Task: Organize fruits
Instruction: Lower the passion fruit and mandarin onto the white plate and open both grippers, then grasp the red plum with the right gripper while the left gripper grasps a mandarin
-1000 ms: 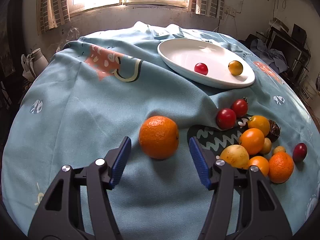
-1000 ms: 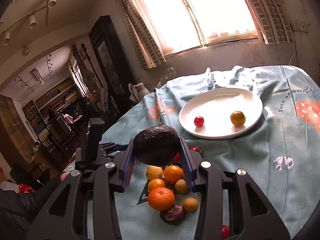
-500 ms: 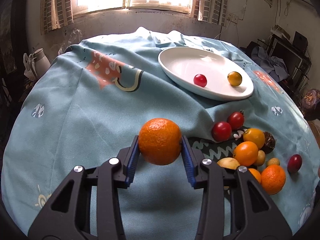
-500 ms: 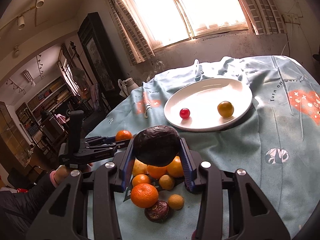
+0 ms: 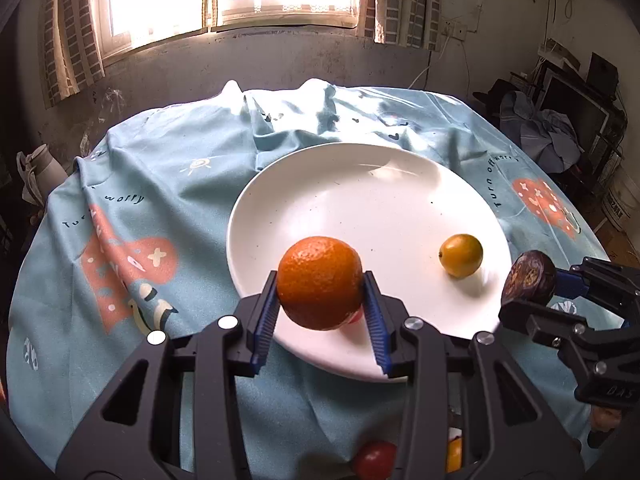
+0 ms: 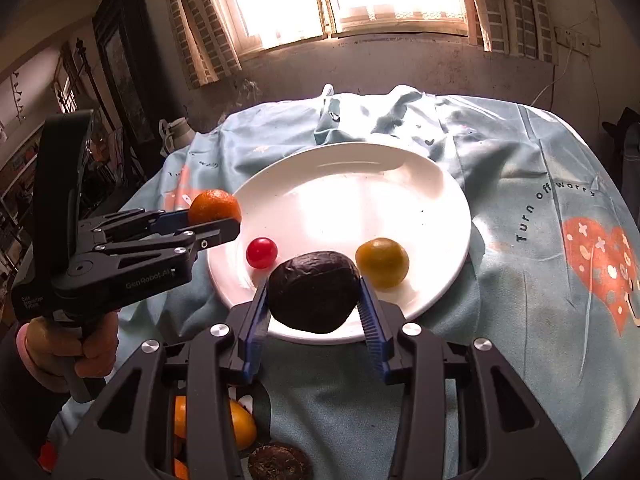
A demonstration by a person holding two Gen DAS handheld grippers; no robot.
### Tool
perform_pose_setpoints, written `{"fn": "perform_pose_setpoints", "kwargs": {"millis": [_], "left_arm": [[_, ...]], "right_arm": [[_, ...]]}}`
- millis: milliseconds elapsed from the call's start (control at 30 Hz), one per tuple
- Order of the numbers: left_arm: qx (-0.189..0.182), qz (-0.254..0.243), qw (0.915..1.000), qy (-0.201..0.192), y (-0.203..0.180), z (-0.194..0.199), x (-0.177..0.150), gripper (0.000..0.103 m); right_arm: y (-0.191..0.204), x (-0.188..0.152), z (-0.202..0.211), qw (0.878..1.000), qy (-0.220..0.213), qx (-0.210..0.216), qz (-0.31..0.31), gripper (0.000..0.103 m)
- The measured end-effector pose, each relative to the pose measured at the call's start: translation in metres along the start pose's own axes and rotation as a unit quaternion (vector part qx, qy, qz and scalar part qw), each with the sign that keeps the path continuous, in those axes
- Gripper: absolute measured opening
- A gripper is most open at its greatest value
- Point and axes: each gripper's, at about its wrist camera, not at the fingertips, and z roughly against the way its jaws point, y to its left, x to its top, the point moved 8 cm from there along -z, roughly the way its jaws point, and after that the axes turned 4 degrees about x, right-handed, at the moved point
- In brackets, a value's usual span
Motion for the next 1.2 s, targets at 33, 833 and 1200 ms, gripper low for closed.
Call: {"fn": "perform_pose_setpoints", "kwargs": {"millis": [33,833,1200], "left_arm": [[0.005,0.002,1.0,0.005,0.002,-0.007,0.0,0.041],[0.002,-0.003,0.9977,-0.067,0.011,0.106,-0.097,0.1],[0.02,-0.015,0.9977,-0.063,0.009,0.126,-0.141,0.101]], "right_arm": [[-0.001,-0.002,-0.008,1.0,0.013,-0.006,0.001,0.043],[0.016,-0.075,0.088,0.999,-0.033,0.005,0.021,0.061],[0.041,-0.144,0.092,0.995,0.023,-0.008,0.098,0.061]]}}
